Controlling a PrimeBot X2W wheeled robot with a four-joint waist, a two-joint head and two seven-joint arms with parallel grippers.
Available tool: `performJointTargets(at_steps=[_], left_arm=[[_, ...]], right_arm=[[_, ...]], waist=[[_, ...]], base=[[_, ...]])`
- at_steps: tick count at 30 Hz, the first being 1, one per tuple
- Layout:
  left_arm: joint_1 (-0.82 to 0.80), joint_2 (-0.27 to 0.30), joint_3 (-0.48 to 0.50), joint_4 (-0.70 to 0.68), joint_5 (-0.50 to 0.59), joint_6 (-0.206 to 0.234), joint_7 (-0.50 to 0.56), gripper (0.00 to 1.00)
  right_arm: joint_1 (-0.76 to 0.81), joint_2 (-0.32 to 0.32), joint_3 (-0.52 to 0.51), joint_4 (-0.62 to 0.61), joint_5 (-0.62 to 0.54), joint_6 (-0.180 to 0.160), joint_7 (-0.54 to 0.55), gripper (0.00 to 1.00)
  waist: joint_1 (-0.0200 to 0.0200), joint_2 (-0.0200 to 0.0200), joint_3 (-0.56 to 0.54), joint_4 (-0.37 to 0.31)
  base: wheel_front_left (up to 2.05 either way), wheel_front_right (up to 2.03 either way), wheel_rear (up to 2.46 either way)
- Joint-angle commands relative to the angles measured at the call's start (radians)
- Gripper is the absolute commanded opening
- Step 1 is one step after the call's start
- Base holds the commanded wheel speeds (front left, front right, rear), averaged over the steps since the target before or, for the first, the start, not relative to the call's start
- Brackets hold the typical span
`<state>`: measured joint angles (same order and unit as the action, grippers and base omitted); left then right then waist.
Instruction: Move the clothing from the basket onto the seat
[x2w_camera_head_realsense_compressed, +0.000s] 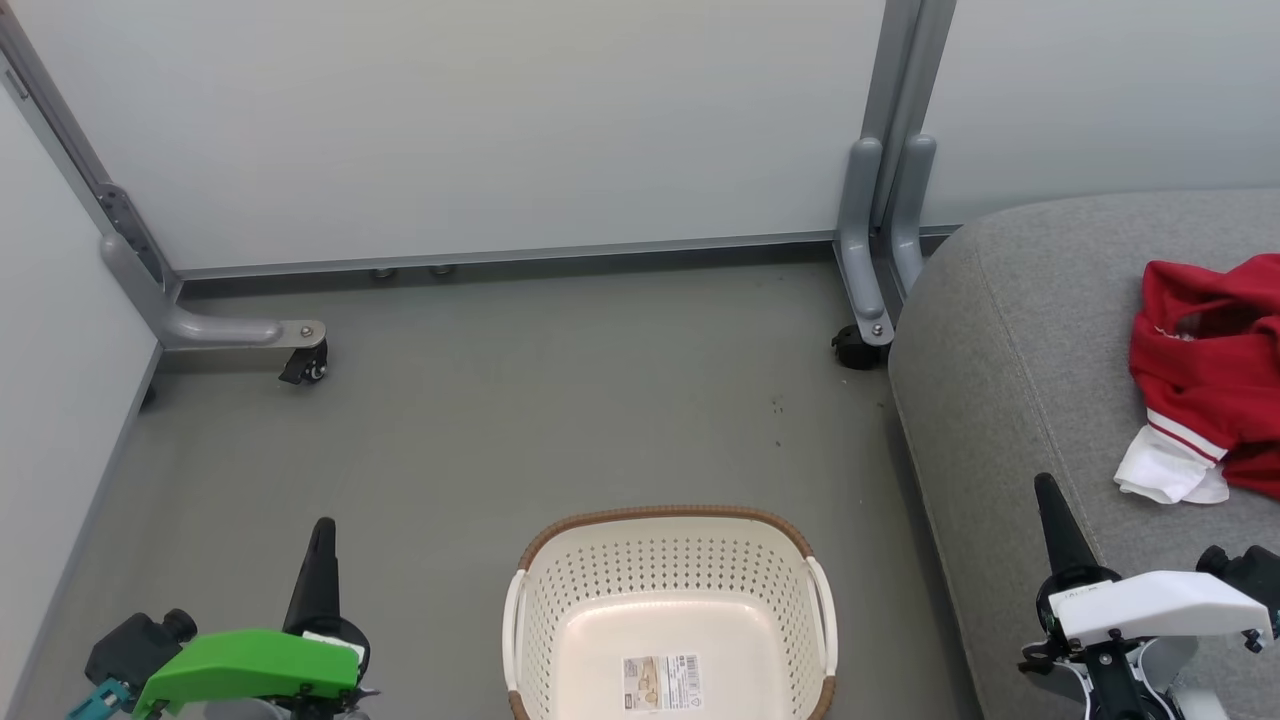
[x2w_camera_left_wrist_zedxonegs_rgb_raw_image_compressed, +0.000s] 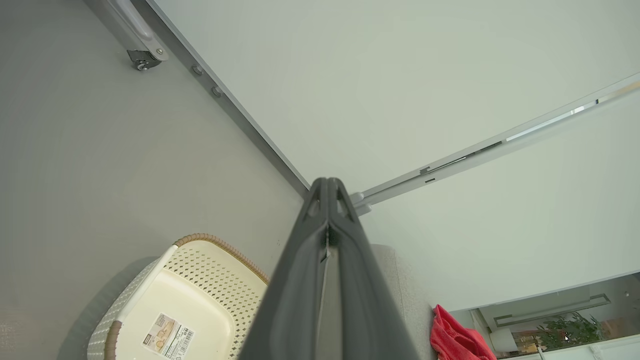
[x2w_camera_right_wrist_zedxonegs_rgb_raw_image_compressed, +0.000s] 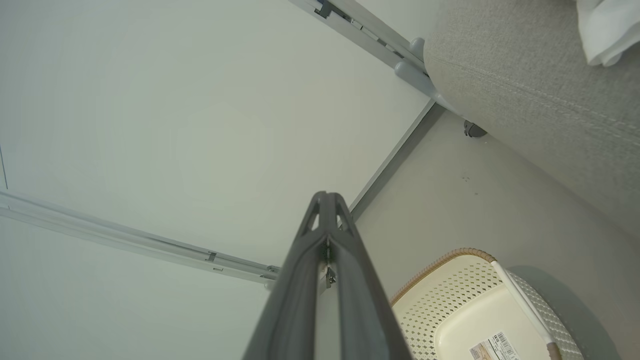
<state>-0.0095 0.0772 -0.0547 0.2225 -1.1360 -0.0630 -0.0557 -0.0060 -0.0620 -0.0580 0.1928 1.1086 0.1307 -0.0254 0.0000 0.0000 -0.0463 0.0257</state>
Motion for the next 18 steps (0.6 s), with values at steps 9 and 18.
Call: performJointTargets(at_steps=[9, 18], left_arm=[[-0.041, 0.007, 0.03, -0.003, -0.109, -0.019, 0.028, 0.0], [-0.056, 0.007, 0.05, 0.002, -0.191, -0.03, 0.051, 0.0]], right_arm=[[-0.036, 0.0, -0.014, 0.006, 0.106, 0.0, 0.029, 0.0], [-0.053, 0.001, -0.022, 0.015, 0.189, 0.0, 0.052, 0.0]], waist=[[0.0, 0.0, 0.007, -0.004], [0.0, 0.0, 0.015, -0.008]], base=[[0.0, 0.0, 0.0], [0.0, 0.0, 0.0]])
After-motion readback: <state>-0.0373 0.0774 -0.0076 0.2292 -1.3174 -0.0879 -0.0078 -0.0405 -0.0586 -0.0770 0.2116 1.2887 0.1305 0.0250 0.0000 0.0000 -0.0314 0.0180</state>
